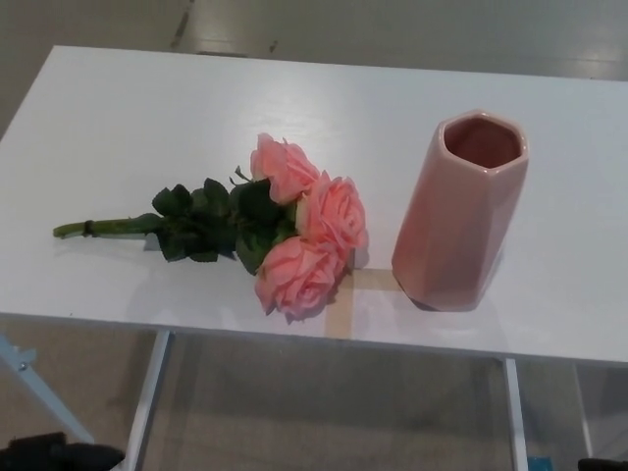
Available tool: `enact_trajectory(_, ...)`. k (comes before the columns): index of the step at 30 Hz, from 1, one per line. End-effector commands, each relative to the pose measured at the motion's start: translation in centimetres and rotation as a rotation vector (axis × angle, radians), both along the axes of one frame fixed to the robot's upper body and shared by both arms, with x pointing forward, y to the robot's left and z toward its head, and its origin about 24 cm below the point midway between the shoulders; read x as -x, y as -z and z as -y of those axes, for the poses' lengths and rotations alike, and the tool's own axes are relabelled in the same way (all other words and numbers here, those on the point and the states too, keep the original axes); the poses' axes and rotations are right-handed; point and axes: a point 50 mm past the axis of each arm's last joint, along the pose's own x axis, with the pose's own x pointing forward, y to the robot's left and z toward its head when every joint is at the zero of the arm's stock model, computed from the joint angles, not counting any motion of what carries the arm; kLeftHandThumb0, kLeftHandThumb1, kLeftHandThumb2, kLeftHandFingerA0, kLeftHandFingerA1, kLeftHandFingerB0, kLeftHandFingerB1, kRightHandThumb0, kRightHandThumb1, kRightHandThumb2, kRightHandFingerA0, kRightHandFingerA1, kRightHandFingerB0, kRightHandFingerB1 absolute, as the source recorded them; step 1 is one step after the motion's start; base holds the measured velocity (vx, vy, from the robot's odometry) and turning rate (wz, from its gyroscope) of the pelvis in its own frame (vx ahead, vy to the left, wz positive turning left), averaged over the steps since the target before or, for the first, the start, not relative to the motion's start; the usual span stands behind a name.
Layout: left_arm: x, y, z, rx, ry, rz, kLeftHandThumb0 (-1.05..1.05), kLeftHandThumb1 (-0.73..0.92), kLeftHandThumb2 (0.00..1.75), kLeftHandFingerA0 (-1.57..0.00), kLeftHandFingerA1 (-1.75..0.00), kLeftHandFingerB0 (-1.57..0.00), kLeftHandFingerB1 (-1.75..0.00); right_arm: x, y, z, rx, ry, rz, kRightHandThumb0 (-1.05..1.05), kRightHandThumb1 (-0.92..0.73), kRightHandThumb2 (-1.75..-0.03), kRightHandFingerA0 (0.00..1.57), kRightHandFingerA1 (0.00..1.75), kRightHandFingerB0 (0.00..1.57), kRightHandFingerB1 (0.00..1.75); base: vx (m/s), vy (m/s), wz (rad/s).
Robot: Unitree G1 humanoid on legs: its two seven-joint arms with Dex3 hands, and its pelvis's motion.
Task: Use the left hand to pick up the rose and then lift and insert it into the pink vase.
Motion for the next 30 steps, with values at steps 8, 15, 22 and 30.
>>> enact_trajectory(8,0.4,-12.9,5.0,0.293,0.248,0.630,-0.57,0.38,0.66,-0.32,-0.42,-0.24,-0.37,0.4,0.1,0.6,0.029,0.005,-0.029,-0.30,-0.65,-0.59,0.66,0.49,0.52,0.42,0.00,0.000,0.00)
enact_trajectory(15,-2.8,-15.9,5.7,0.140,0.153,0.881,-0.63,0.39,0.69,-0.08,-0.30,-0.11,-0.35,0.3,0.0,0.6,0.043,-0.006,-0.025,-0.30,-0.65,-0.58,0.65,0.48,0.53,0.42,0.00,0.000,0.01)
enact_trajectory(22,-6.4,-16.9,6.4,-0.018,0.061,0.943,-0.68,0.41,0.71,-0.07,-0.26,-0.10,-0.35,0.3,0.0,0.6,0.040,0.005,-0.022,-0.30,-0.65,-0.58,0.65,0.48,0.53,0.43,0.00,0.000,0.00)
enact_trajectory(30,-12.7,-16.0,6.6,-0.215,-0.017,0.822,-0.67,0.39,0.72,-0.07,-0.22,-0.08,-0.32,0.4,0.1,0.5,0.031,0.009,-0.023,-0.29,-0.66,-0.59,0.64,0.48,0.52,0.42,0.00,0.000,0.00)
